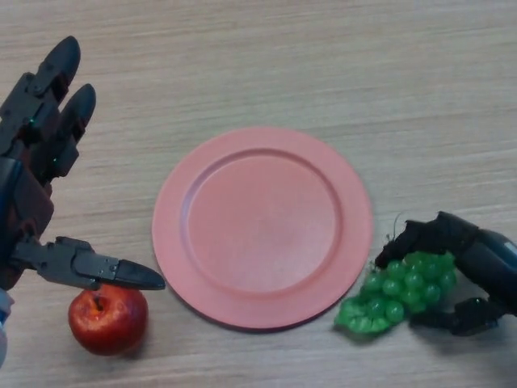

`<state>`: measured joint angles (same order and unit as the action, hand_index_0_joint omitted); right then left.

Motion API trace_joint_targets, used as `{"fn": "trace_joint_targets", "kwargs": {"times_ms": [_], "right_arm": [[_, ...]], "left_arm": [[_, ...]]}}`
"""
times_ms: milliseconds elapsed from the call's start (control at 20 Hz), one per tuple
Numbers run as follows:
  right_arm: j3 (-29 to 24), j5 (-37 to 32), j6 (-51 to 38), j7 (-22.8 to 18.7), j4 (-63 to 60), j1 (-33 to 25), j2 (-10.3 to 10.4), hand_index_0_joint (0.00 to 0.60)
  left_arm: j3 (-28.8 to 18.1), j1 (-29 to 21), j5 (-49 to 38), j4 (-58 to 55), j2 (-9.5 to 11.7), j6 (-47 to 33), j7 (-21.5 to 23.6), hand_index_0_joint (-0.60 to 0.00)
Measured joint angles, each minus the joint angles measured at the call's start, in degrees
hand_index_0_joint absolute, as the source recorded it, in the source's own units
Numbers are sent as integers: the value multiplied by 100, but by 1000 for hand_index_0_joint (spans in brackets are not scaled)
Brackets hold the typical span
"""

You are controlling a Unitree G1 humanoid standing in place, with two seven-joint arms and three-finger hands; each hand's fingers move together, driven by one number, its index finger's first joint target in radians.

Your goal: Pick up the green grapes and place it on the plate

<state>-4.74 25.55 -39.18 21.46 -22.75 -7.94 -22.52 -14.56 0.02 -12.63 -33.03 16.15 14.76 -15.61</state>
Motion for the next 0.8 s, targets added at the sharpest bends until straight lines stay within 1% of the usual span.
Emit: {"fn": "trace_joint_targets", "kwargs": {"times_ms": [50, 100, 150, 200, 250, 300, 350, 450, 500, 550, 650, 700, 800], "right_arm": [[3, -53, 126, 259, 210, 68, 0, 600], [7, -220, 670, 716, 785, 219, 9, 600], [6, -304, 1104, 944, 1109, 286, 31, 600], [2, -325, 1782, 1097, 1611, 346, 71, 600], [-5, -500, 2321, 1234, 2021, 360, 122, 600], [-10, -1004, 3123, 1261, 2736, 340, 185, 600], [-11, -1163, 3341, 1260, 3059, 216, 202, 600], [10, -1266, 4009, 1261, 3796, -195, 219, 600], [68, -1373, 4488, 1256, 4146, -438, 253, 600], [163, -1373, 4769, 1250, 4301, -623, 293, 600], [577, -1374, 5637, 1209, 4652, -1038, 495, 600], [866, -1377, 6230, 1201, 4834, -1292, 686, 600], [1284, -1376, 6370, 1131, 4725, -1646, 940, 600]], "left_arm": [[-2, 13, 0, 0, 0, -3, 0, 0], [-1, 34, 0, 0, -2, -23, 0, 0], [-2, 40, 0, 0, -3, -49, 0, 0], [-4, 42, -3, 0, -3, -60, 0, 0], [-4, 41, -3, 0, -3, -64, 0, 0], [-7, 38, -6, 0, -2, -73, 0, 0], [-4, 33, -10, 0, -3, -74, 0, 0], [-6, 14, -30, -1, 1, -74, 0, 0], [-30, 10, -99, -4, 9, -74, 1, 0], [-34, -14, -162, -5, 26, -74, 1, 0], [-41, -66, -242, -23, 65, -74, 1, 0], [-58, -67, -254, -59, 65, -73, 1, 0], [-192, -72, -495, -123, 71, -73, -1, 0]]}}
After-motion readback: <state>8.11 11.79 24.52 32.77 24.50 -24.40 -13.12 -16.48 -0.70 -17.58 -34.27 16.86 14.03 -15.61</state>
